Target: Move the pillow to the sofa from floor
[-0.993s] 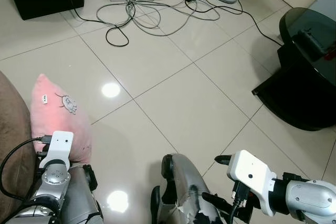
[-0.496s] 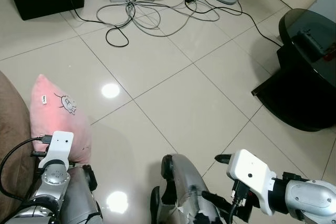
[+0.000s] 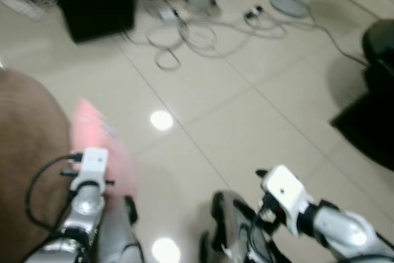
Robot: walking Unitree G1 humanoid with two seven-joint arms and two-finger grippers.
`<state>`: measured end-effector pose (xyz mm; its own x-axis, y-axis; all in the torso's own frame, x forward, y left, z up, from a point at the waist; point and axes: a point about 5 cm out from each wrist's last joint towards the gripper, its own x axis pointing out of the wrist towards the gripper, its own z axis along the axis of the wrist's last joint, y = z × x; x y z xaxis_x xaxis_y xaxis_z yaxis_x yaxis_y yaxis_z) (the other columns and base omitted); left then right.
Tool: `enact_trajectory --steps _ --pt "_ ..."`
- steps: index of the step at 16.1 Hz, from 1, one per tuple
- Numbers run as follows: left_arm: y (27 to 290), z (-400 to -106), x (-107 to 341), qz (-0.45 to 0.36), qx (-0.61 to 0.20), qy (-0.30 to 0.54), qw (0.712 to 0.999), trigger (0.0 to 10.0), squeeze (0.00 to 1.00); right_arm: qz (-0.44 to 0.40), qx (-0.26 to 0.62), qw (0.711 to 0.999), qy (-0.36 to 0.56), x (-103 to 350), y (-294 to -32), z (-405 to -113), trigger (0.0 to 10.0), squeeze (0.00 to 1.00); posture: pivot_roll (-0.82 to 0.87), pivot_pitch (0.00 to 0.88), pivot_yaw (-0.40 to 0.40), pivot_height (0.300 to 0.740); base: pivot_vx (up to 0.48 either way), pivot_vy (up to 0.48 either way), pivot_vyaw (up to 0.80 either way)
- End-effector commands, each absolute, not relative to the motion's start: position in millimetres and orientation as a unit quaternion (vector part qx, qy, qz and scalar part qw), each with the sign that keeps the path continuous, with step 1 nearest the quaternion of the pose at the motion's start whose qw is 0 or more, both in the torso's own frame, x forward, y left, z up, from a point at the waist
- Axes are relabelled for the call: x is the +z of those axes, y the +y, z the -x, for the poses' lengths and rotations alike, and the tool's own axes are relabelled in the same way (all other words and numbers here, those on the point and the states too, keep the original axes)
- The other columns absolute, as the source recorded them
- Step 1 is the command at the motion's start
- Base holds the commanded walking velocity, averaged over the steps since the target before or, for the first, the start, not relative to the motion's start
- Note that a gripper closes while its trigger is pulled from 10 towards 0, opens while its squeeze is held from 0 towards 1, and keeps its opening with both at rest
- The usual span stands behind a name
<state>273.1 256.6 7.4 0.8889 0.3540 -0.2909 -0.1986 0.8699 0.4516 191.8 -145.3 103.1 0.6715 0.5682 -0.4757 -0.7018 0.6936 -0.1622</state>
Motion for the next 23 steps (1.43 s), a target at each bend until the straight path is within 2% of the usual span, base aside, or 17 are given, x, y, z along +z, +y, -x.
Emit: enact_trajectory --steps 1,6,8,9,12,14,15,19,23 --pt "244 -283 18 -0.201 0.123 0.137 0.962 0.0 0.0 0.174 0.334 0.906 0.192 96 -145 -199 10.0 0.0 -0.06 0.014 -0.064 0.577 0.0 0.0 0.0" --pt "206 -298 47 -0.173 0.025 0.005 0.985 0.0 0.0 0.165 0.268 0.935 0.165 79 -142 -229 10.0 0.0 0.01 0.0 0.047 0.577 0.0 0.0 0.0" --pt "200 -298 50 -0.161 0.012 -0.008 0.987 0.0 0.0 0.164 0.257 0.939 0.16 77 -141 -235 10.0 0.0 0.01 0.0 0.067 0.577 0.0 0.0 0.0" --pt "175 -296 70 -0.133 -0.041 -0.065 0.988 0.0 0.0 0.147 0.189 0.96 0.142 84 -152 -248 10.0 0.0 -0.01 0.0 0.116 0.577 0.0 0.0 0.0" --pt "157 -307 102 -0.086 -0.076 -0.105 0.988 0.0 0.0 0.128 0.124 0.977 0.115 95 -162 -265 10.0 0.0 0.02 0.0 0.085 0.577 0.0 0.0 0.0" --pt "156 -315 119 -0.054 -0.067 -0.116 0.989 0.0 0.0 0.102 0.089 0.985 0.105 95 -165 -275 10.0 0.0 0.05 0.0 0.067 0.587 0.0 0.0 0.0" --pt "167 -316 129 -0.024 -0.037 -0.102 0.994 10.0 0.0 0.079 0.084 0.989 0.096 98 -157 -283 10.0 0.0 0.07 0.0 0.051 0.598 0.0 0.0 0.0" --pt "174 -315 128 -0.022 -0.019 -0.076 0.997 10.0 0.0 0.07 0.095 0.99 0.084 104 -147 -298 10.0 0.0 0.1 0.0 0.032 0.618 0.0 0.0 0.0" --pt "158 -315 130 -0.055 -0.069 -0.047 0.995 10.0 0.0 0.074 0.079 0.991 0.076 109 -145 -317 10.0 0.0 0.09 0.0 0.034 0.658 0.0 0.0 0.0"
